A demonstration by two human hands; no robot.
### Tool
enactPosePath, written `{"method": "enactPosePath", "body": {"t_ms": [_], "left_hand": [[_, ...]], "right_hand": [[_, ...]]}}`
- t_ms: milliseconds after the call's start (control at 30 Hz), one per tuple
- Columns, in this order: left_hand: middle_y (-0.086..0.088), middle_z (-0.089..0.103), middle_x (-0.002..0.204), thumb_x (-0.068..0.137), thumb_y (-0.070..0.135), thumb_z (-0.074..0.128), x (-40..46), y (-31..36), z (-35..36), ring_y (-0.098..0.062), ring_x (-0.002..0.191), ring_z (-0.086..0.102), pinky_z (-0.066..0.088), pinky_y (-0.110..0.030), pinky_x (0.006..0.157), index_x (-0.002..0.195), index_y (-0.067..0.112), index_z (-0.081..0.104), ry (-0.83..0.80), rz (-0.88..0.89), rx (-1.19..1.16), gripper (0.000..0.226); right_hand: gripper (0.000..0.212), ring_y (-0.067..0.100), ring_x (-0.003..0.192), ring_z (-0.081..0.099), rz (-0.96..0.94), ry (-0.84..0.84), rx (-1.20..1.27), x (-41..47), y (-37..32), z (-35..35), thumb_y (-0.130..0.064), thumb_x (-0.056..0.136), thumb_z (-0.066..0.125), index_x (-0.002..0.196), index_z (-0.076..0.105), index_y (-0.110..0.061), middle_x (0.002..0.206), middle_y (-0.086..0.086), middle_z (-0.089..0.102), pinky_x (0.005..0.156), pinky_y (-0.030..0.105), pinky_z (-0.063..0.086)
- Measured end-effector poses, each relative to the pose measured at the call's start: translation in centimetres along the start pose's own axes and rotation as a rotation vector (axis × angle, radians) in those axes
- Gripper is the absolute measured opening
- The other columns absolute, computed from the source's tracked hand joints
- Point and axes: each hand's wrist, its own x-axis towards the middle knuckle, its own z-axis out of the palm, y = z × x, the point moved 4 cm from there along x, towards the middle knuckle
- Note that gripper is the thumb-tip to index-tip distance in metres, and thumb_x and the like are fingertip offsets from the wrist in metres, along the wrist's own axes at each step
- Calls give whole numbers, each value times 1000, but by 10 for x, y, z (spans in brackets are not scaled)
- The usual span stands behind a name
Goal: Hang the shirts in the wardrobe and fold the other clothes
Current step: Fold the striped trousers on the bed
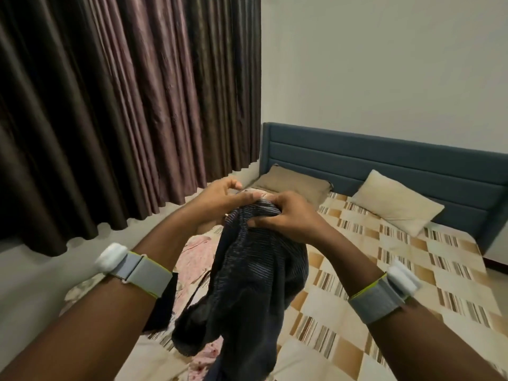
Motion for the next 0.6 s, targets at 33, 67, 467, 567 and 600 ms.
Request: {"method": "enactPosePath", "body": {"t_ms": [33,67,467,567,600], "left_hand": [[0,71,85,62,64,89,-3,-11,1,-5,71,67,54,-25,58,107,16,55,-2,-23,-55,74],[-4,74,101,58,70,89,-7,-27,3,-12,89,71,59,-35,73,114,17,58,-24,-54,-90,83],[-1,77,101,84,54,72,-30,-64,7,-22,96,73,57,-46,91,104,26,74,-57,5,53,34],[-8,69,89,85,56,71,-21,-36,14,-23,84,65,50,-43,77,103,11,71,-117,144,140,48],[-11,65,86,85,57,71,-19,-31,15,-22,82,61,46,-41,75,103,7,70,-127,184,171,53]], "right_hand": [[29,9,82,71,7,18,19,-1,4,-2,-56,78,80,98,79,-35,89,-8,76,78,51,58],[31,14,81,71,10,45,55,-1,7,-5,-58,79,78,95,79,-31,86,-5,76,76,53,58],[83,17,116,64,231,-79,451,-21,49,-33,-85,71,59,128,66,-25,121,-4,70,97,36,51],[65,13,110,69,232,-152,366,-18,32,-20,-79,75,66,123,70,-35,113,-11,73,89,32,57],[58,12,104,71,231,-169,321,-16,27,-15,-73,76,70,120,71,-35,109,-11,75,86,35,61]]}}
